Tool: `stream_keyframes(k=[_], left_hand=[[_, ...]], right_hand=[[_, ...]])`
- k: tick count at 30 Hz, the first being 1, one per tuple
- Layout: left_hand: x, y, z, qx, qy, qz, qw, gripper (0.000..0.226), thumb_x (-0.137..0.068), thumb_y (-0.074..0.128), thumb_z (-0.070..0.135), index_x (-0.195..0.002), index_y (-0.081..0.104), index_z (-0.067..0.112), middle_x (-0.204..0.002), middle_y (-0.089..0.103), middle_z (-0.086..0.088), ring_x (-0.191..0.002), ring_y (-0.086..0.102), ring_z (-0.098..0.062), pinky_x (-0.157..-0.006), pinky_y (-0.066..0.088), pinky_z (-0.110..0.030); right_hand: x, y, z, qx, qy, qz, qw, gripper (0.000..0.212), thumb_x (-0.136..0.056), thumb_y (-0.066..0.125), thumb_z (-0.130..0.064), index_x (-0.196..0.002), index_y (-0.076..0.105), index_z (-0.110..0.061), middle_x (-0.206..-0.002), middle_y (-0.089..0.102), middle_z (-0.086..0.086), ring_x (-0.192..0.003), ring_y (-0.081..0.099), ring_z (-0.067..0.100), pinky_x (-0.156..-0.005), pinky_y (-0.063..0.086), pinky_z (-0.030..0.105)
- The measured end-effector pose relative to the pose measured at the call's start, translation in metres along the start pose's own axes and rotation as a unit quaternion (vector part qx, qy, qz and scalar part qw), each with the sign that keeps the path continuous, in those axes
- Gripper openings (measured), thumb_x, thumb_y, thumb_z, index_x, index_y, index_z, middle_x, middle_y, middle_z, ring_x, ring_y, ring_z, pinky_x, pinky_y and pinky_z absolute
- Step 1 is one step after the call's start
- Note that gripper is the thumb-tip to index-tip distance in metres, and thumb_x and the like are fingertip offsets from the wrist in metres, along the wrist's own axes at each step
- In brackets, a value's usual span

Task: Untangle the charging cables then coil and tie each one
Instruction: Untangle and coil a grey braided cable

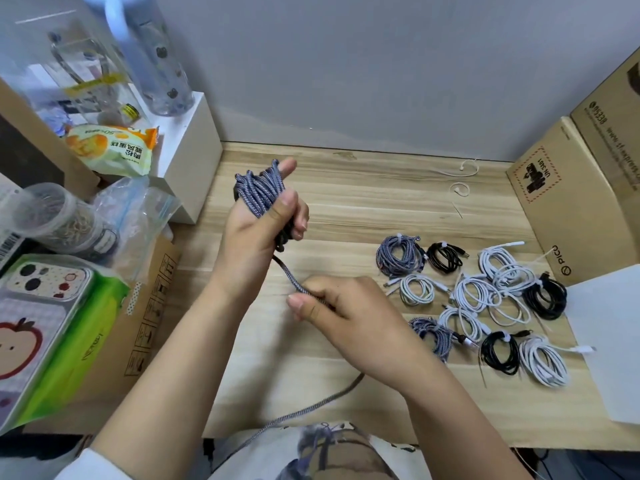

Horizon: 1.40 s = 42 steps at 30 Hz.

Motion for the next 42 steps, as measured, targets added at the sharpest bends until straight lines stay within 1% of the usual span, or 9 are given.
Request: stream_keyframes(k=[5, 10, 13, 17, 24, 28, 31, 36, 42], left_hand=[[0.012, 0.013, -0.008, -0.108, -0.023, -0.096, 0.989, 0.035, -0.088, 0.051, 0.019, -0.122, 0.045, 0.017, -0.056, 0.054, 0.007, -0.055, 0.048, -0.007, -0.061, 0.040, -0.014], [0.020, 0.015, -0.015, -0.156, -0.058, -0.125, 0.978, 0.033, -0.082, 0.054, 0.040, -0.109, 0.061, 0.023, -0.053, 0.047, 0.007, -0.051, 0.043, -0.011, -0.053, 0.038, -0.016], [0.027, 0.020, -0.011, -0.161, -0.059, -0.169, 0.971, 0.033, -0.080, 0.056, 0.054, -0.091, 0.068, 0.025, -0.049, 0.047, 0.007, -0.044, 0.041, -0.008, -0.047, 0.034, -0.015], [0.042, 0.032, -0.013, -0.115, -0.110, -0.264, 0.951, 0.058, -0.068, 0.066, 0.065, -0.082, 0.067, 0.009, -0.048, 0.049, 0.011, -0.042, 0.038, -0.003, -0.045, 0.031, -0.014], [0.054, 0.039, -0.007, -0.037, -0.160, -0.319, 0.934, 0.009, -0.068, 0.069, 0.027, -0.068, 0.072, 0.018, -0.056, 0.058, 0.008, -0.038, 0.039, -0.004, -0.041, 0.030, -0.010], [0.050, 0.041, 0.004, 0.057, -0.107, -0.341, 0.932, 0.024, -0.077, 0.070, 0.042, -0.075, 0.072, 0.019, -0.045, 0.045, 0.002, -0.033, 0.036, 0.000, -0.046, 0.032, -0.021], [0.048, 0.047, 0.024, 0.229, -0.047, -0.382, 0.894, 0.019, -0.090, 0.059, 0.027, -0.091, 0.066, 0.009, -0.044, 0.036, 0.006, -0.034, 0.028, -0.009, -0.055, 0.044, -0.023], [0.025, 0.034, 0.036, 0.459, -0.050, -0.263, 0.847, 0.027, -0.092, 0.055, 0.012, -0.111, 0.051, -0.008, -0.055, 0.040, -0.002, -0.049, 0.036, -0.016, -0.072, 0.045, -0.032], [0.009, 0.015, 0.015, 0.183, -0.025, -0.063, 0.981, 0.036, -0.093, 0.040, 0.034, -0.111, 0.051, 0.004, -0.055, 0.050, 0.007, -0.049, 0.044, -0.008, -0.070, 0.048, -0.024]], right_hand=[[0.006, -0.027, -0.003, -0.017, -0.012, 0.097, 0.995, 0.032, -0.082, 0.050, -0.047, -0.071, 0.063, -0.019, -0.056, 0.052, 0.006, -0.054, 0.043, 0.017, -0.057, 0.039, 0.037], [0.014, -0.055, -0.008, -0.069, -0.031, 0.162, 0.984, 0.022, -0.080, 0.073, -0.028, -0.061, 0.063, -0.034, -0.043, 0.050, -0.020, -0.048, 0.052, -0.004, -0.050, 0.031, 0.009], [0.017, -0.072, -0.003, -0.136, -0.034, 0.214, 0.967, 0.021, -0.068, 0.079, -0.033, -0.055, 0.064, -0.025, -0.042, 0.054, -0.015, -0.051, 0.061, 0.001, -0.047, 0.034, 0.015], [0.016, -0.085, 0.009, -0.135, -0.015, 0.267, 0.954, 0.020, -0.060, 0.078, -0.040, -0.061, 0.067, -0.024, -0.041, 0.049, -0.007, -0.041, 0.035, 0.005, -0.045, 0.027, 0.017], [0.007, -0.079, 0.016, -0.194, -0.023, 0.253, 0.948, 0.017, -0.063, 0.077, -0.034, -0.055, 0.063, -0.027, -0.046, 0.052, -0.012, -0.045, 0.038, 0.000, -0.048, 0.030, 0.012], [-0.002, -0.063, 0.019, -0.208, -0.036, 0.203, 0.956, 0.025, -0.081, 0.064, -0.032, -0.058, 0.058, -0.025, -0.049, 0.053, -0.019, -0.049, 0.045, -0.004, -0.052, 0.031, 0.008], [-0.009, -0.037, 0.030, -0.241, 0.001, 0.151, 0.959, 0.033, -0.086, 0.047, -0.036, -0.056, 0.053, -0.024, -0.046, 0.044, -0.014, -0.043, 0.040, -0.001, -0.047, 0.029, 0.008], [-0.010, -0.003, 0.028, -0.187, 0.033, 0.062, 0.980, 0.032, -0.091, 0.045, -0.037, -0.062, 0.055, -0.025, -0.045, 0.046, -0.017, -0.045, 0.039, 0.000, -0.050, 0.028, 0.011], [-0.004, 0.004, 0.016, -0.037, 0.021, 0.038, 0.998, 0.028, -0.094, 0.052, -0.038, -0.071, 0.062, -0.024, -0.048, 0.045, -0.008, -0.052, 0.043, 0.008, -0.057, 0.034, 0.026]])
Point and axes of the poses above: each hand's wrist, its own x-axis away from the middle knuckle, its own y-axis out of the palm, z = x × y, the point moved 8 cm from there along -x, towards the middle knuckle
